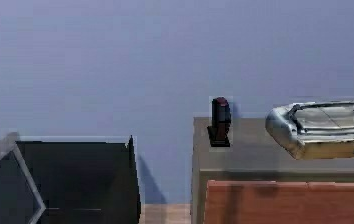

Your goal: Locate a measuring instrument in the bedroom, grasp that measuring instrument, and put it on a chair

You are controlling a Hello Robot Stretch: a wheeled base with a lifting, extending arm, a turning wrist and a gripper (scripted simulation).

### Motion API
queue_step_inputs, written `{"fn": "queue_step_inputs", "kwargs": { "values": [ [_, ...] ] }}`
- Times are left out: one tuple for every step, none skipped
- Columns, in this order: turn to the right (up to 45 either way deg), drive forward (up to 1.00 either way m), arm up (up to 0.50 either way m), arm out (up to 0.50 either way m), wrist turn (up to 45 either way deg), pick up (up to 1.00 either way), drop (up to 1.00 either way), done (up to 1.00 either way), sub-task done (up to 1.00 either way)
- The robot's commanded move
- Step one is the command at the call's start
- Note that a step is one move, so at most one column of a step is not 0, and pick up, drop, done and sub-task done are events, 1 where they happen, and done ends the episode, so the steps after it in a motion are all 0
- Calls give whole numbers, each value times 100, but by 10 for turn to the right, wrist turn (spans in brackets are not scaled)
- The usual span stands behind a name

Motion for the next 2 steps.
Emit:
{"fn": "queue_step_inputs", "kwargs": {
  "values": [
    [-450, 0, 0, 0, 0, 0, 0, 0, 0],
    [-270, 0, 0, 0, 0, 0, 0, 0, 0]
  ]
}}
